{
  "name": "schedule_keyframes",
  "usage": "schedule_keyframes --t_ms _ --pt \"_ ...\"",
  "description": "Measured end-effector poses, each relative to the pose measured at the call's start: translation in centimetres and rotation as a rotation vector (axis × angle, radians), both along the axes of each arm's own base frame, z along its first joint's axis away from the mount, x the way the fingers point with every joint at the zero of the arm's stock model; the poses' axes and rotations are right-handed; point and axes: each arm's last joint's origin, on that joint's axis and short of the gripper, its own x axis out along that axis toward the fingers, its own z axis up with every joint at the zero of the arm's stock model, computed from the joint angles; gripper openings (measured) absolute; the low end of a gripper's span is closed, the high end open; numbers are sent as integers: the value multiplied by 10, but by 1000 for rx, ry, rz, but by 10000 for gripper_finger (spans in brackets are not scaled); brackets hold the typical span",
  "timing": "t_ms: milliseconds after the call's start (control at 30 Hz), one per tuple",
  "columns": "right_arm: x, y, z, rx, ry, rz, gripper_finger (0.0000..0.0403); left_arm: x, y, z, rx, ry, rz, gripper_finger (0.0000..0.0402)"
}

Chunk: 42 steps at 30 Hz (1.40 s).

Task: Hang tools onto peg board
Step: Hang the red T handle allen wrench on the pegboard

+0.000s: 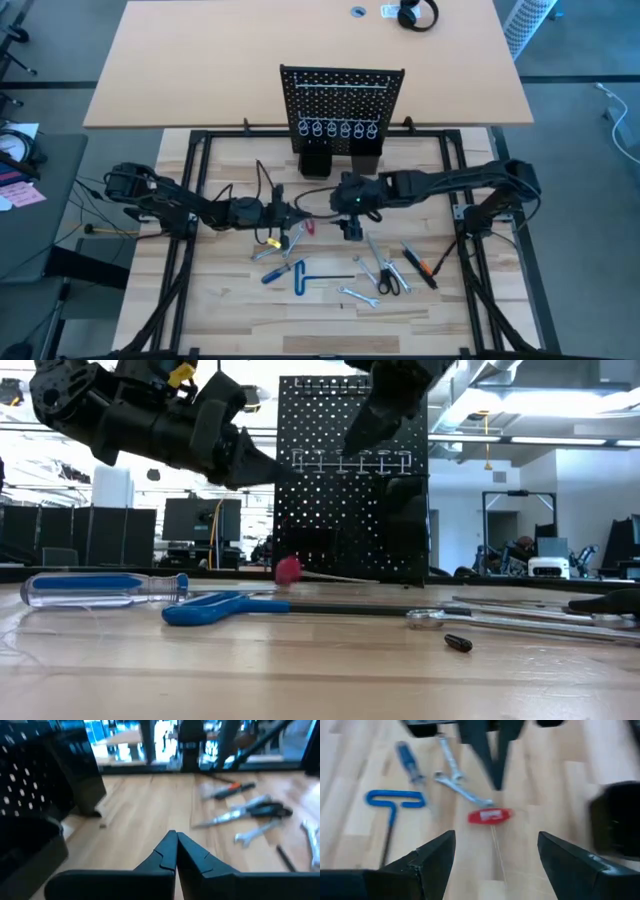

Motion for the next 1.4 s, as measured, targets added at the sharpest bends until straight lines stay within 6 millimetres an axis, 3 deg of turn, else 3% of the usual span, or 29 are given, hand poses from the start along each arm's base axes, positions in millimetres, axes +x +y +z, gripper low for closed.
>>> schedule_keyframes --t_ms 200,467,600,733,967,1133,1267,1400 --pt "8 2 -43 50 45 41 290 -8 1 -1 18 137 2 0" --pt "53 1 -104 9 157 139 289 -21 2 8 9 211 15 0" --pt "75 -8 -115 4 197 141 273 -22 2 9 3 219 22 0" --pt "82 -18 -126 11 296 123 232 -23 2 5 0 251 24 0" --pt "84 -41 -137 38 339 73 115 -24 2 2 -26 276 34 0" --pt "86 -41 -156 64 384 99 23 -24 2 1 -27 279 34 0" --pt "87 -34 -158 49 386 116 12 -24 2 0 -33 288 33 0" --pt "84 -29 -137 33 340 121 6 -25 2 -1 -19 313 18 0"
